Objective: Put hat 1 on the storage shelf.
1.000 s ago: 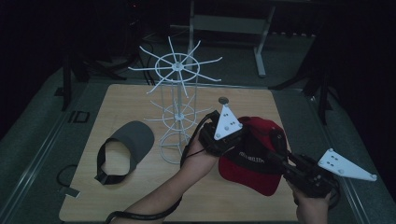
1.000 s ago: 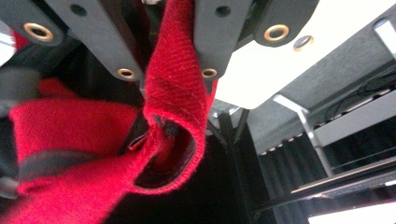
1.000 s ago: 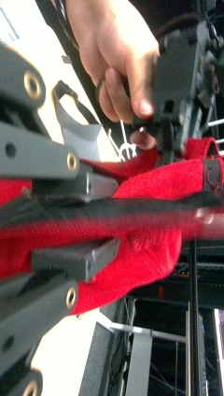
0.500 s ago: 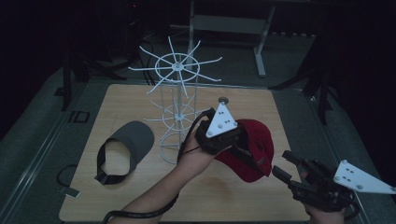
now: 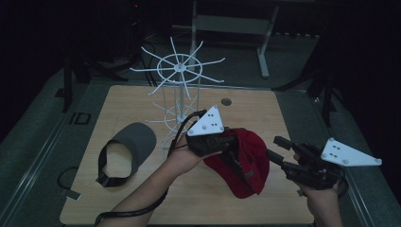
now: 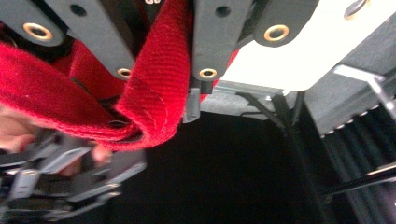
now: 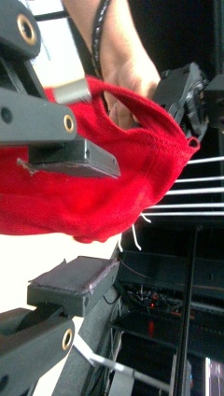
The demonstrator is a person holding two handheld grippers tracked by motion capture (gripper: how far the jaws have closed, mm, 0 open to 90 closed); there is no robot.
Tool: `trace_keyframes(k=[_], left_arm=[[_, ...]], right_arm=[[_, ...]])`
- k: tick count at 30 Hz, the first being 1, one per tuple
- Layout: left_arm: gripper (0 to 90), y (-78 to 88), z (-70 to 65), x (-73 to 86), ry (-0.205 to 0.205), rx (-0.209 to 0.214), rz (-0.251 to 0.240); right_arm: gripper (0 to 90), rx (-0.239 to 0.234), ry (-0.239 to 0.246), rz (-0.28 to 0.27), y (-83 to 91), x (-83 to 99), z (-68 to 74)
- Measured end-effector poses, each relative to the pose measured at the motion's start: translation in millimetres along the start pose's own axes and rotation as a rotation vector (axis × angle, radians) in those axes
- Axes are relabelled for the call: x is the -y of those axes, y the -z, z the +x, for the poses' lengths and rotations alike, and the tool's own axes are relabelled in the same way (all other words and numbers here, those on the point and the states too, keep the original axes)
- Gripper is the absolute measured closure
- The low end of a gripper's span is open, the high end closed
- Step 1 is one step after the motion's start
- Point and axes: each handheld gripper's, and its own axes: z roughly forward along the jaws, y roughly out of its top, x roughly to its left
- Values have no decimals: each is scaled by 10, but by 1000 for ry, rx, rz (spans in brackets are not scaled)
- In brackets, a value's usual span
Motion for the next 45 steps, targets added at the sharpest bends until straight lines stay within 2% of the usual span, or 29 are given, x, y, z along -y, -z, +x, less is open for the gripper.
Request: trace_keyframes(k=[2,3,7,9,12,13,14,16,18,24,26,28,29,30,31,33,40,45], left_arm=[[872,-7,-30,-6,-15,47,-2],[871,-12,-38,-12,-20,65,0],[871,-23,-51,-25,-16,86,-10],[871,-28,-46,-30,-3,98,-16],[871,-40,-62,-31,-6,97,-10],[871,-43,-71,-31,-9,96,-12],[871,-45,-76,-31,-14,96,-7],[869,-40,-81,-23,-21,102,-13],[868,-36,-97,-20,-42,106,-19],[864,-48,-105,-42,-36,108,-40],[857,-54,-102,-42,-30,107,-39],[816,-55,-103,-35,-33,89,-28],[725,-43,-96,-21,-20,70,-19],[676,-43,-96,-21,-20,70,-19],[676,-34,-87,-11,-10,64,-17],[618,-6,-71,16,-7,41,-17],[554,80,-46,83,27,16,-10],[524,167,-48,133,23,-9,-12]], right_arm=[[480,-2,10,7,-29,-5,5],[496,-21,27,22,-73,-10,11],[543,-41,42,35,-93,3,31],[630,-53,63,45,-74,33,61],[680,-50,69,45,-61,43,71],[851,-42,88,39,-23,60,93],[870,-42,89,38,-12,64,112],[882,-37,108,32,19,55,188],[882,-37,109,28,31,47,205],[884,-24,80,11,73,14,206],[885,-5,73,3,86,-6,193],[885,3,59,-3,90,-15,175],[885,5,49,-15,96,-17,156],[885,5,49,-15,96,-17,156],[885,11,39,-21,100,-20,146],[886,20,34,-27,115,-29,130],[885,35,34,-21,111,-57,129],[885,39,35,-21,116,-81,140]])
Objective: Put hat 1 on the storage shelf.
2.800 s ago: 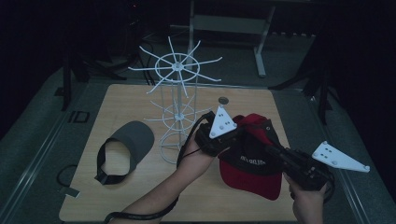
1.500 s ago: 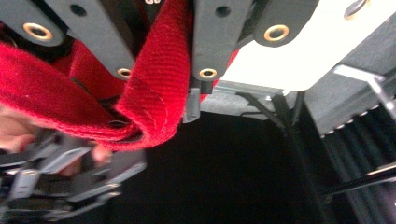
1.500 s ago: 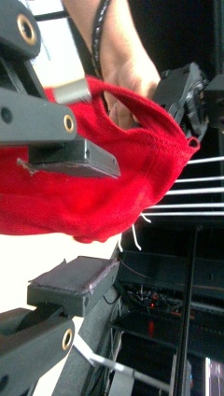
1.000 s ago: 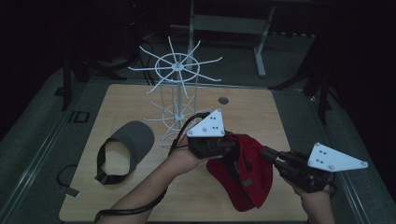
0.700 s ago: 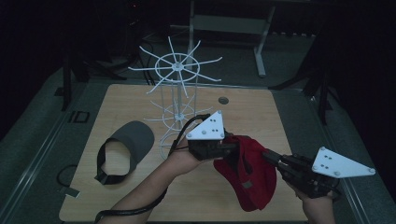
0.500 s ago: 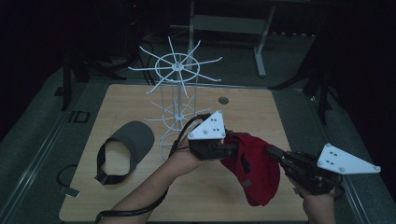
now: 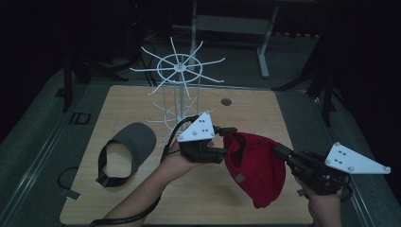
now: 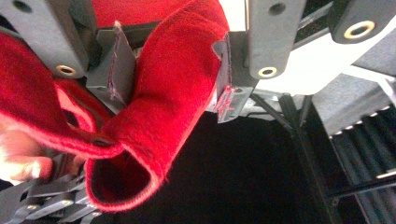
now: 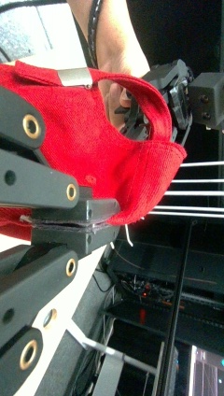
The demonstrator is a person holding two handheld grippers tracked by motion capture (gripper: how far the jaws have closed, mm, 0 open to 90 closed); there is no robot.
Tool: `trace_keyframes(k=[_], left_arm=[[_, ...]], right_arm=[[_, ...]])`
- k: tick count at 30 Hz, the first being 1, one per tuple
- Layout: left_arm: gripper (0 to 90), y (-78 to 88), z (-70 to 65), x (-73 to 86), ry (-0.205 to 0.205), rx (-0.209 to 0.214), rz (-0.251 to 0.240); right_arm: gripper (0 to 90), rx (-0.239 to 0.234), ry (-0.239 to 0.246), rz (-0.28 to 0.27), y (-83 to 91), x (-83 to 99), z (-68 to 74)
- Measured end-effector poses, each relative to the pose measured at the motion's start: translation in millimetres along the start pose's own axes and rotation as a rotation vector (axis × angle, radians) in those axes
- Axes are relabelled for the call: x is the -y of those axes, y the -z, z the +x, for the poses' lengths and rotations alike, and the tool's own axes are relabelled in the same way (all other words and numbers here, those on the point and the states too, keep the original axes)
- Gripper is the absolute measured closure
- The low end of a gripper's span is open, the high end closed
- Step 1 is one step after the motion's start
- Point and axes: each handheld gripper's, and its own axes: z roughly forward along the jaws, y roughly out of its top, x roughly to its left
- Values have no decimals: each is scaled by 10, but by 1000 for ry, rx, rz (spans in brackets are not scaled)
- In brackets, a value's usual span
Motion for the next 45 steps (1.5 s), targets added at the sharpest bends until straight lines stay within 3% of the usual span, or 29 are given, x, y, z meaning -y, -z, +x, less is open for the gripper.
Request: trace_keyframes(k=[14,16,22,26,29,30,34,40,45], left_arm=[[492,308,-111,101,-15,-48,-29],[499,410,-73,132,11,-105,-37],[502,502,16,183,74,-195,-55],[500,518,21,234,86,-241,-53],[500,529,-18,285,84,-245,-62],[500,535,-38,311,85,-244,-73],[499,533,-115,437,92,-234,-56],[499,540,-213,654,95,-237,-29],[501,574,-248,831,111,-244,-17]], right_arm=[[885,7,-3,-6,-53,-25,31],[885,6,-11,-6,-48,-24,20],[885,13,-31,-16,-43,-53,7],[885,73,-42,-28,-36,-108,-45],[885,95,-50,-31,-35,-134,-70],[885,124,-62,-33,-39,-163,-112],[885,169,-81,-44,-50,-209,-200],[885,198,-114,-71,-78,-288,-323],[885,212,-106,-82,-112,-388,-357]])
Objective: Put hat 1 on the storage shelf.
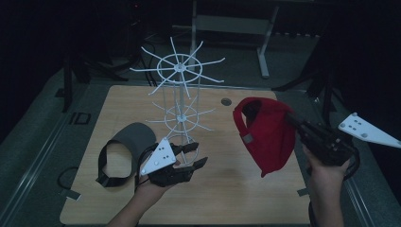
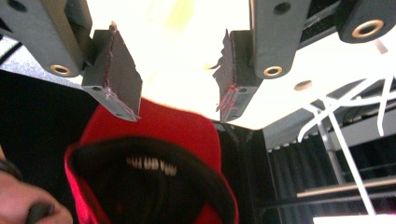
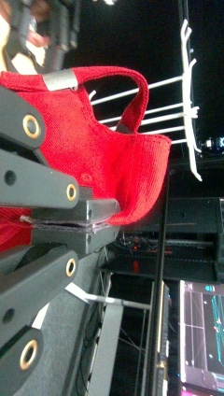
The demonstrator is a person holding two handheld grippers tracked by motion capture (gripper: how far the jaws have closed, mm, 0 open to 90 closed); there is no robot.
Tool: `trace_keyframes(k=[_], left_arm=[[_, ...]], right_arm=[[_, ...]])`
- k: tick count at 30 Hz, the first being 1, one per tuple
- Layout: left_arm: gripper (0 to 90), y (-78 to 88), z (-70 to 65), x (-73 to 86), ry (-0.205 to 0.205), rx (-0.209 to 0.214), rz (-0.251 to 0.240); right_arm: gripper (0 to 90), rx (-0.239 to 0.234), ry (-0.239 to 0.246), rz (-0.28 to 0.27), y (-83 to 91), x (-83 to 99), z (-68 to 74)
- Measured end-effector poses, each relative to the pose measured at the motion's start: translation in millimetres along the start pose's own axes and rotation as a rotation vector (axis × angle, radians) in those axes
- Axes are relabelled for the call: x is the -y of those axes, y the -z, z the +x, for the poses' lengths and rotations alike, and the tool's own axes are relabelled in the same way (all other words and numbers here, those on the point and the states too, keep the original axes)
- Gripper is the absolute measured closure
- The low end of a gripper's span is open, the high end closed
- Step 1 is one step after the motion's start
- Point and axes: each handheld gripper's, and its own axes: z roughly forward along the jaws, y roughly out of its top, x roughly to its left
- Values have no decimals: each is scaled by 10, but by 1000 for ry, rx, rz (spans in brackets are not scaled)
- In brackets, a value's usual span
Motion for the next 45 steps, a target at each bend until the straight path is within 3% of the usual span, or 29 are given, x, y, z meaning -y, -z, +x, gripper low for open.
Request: trace_keyframes(k=[8,15,19,23,32,45], left_arm=[[502,58,3,299,30,-2,43],[501,60,2,661,67,10,95],[501,56,5,916,92,-5,129],[501,67,12,1032,99,-24,137],[500,142,49,1237,121,-69,154],[502,189,88,1333,132,-70,168]], right_arm=[[885,15,5,-40,-135,-280,5],[885,6,-6,-54,-297,-425,36],[885,10,-1,-55,-402,-487,74],[885,7,-3,-50,-522,-527,104],[884,4,13,-3,-690,-424,161],[881,-57,13,46,-720,-83,111]])
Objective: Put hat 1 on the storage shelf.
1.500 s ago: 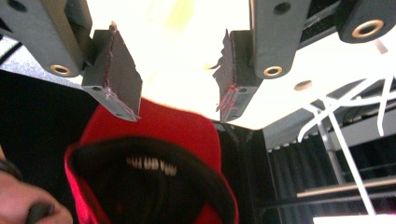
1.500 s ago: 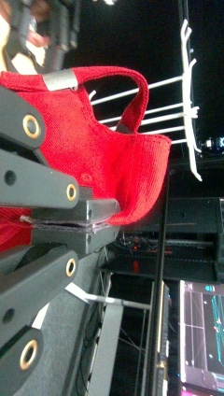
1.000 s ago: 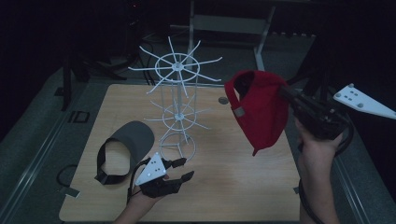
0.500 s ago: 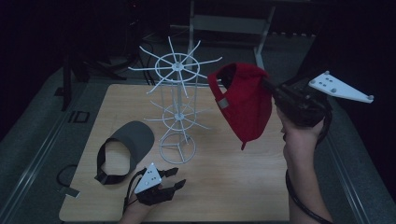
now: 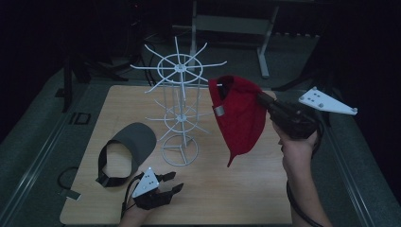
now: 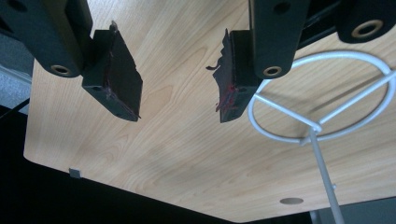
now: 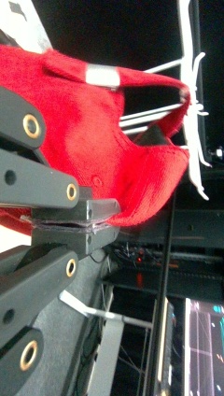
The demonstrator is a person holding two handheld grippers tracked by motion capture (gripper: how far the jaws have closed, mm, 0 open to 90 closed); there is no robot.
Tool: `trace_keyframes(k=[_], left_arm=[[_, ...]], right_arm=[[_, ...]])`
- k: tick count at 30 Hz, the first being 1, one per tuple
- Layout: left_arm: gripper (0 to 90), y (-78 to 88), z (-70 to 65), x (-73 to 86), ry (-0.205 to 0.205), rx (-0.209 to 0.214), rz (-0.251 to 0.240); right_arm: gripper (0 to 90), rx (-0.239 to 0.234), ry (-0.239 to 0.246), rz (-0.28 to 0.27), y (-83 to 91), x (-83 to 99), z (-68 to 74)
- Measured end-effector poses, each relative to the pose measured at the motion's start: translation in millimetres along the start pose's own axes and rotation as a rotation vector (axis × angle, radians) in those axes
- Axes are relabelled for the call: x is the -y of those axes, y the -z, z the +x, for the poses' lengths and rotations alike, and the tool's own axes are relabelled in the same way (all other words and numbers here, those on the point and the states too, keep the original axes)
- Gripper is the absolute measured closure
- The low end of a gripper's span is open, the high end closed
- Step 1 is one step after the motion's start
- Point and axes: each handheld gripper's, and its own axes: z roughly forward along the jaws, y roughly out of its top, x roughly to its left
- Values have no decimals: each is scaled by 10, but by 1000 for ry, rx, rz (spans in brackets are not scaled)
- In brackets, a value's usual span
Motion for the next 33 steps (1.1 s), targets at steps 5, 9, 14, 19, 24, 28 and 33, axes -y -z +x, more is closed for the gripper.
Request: trace_keyframes(k=[5,9,14,19,24,28,33], left_arm=[[503,23,27,32,8,-7,5],[503,45,42,50,17,-11,5],[503,65,57,59,23,-9,5],[512,86,62,52,32,-4,6],[512,102,67,53,27,-12,5],[512,109,76,65,32,-13,10],[512,120,70,66,29,-17,4]], right_arm=[[876,-37,-12,17,-3,132,-5],[869,-43,-14,39,-2,201,-5],[851,-63,-7,56,7,235,-14],[649,-97,2,87,60,271,-61],[506,-124,12,64,196,330,-94],[363,-122,24,37,352,367,-121],[228,-124,13,37,454,508,-167]])
